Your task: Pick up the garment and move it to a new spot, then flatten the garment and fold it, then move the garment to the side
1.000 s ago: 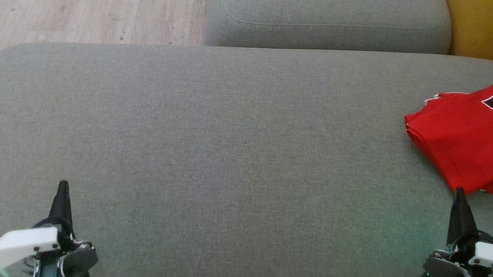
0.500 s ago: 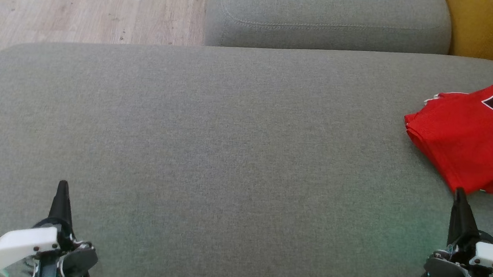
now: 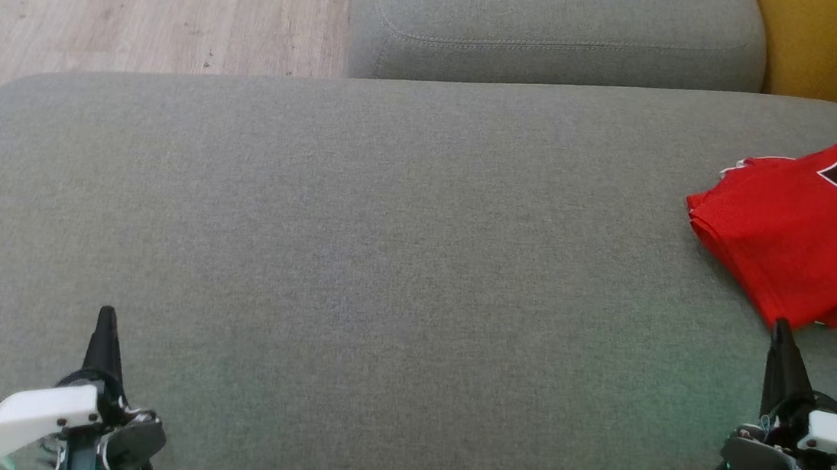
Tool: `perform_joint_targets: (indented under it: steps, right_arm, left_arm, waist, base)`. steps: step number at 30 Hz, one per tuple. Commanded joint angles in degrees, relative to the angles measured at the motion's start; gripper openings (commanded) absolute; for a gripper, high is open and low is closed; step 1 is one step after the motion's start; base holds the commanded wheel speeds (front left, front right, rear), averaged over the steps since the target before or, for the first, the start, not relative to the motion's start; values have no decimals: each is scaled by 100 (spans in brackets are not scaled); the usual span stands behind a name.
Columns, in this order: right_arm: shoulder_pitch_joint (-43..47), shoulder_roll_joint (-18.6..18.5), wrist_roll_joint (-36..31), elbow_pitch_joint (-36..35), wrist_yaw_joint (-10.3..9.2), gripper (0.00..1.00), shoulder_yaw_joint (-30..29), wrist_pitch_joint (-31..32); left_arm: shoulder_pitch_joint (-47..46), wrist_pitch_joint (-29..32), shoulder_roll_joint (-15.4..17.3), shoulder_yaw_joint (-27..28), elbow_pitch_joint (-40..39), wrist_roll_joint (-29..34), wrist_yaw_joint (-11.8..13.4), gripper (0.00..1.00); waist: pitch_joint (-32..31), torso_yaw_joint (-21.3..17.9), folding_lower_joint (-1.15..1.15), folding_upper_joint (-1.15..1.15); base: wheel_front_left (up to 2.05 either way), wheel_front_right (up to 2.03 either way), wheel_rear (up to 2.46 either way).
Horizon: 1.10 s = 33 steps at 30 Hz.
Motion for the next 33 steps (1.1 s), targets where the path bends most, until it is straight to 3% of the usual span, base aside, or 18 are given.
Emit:
perform_joint_targets:
  steps: [1,33]
  right_arm:
    - [-285,-63,-12,-216,39,0,93,53]
    - [-288,-36,-44,-214,39,0,55,84]
  left_arm:
    - [-285,22,26,200,-209,-27,-37,0]
    - [-285,20,26,199,-210,-29,-37,0]
  waist:
    - [0,0,0,0]
    - [0,0,0,0]
  base:
    - [0,0,0]
    - [0,0,0]
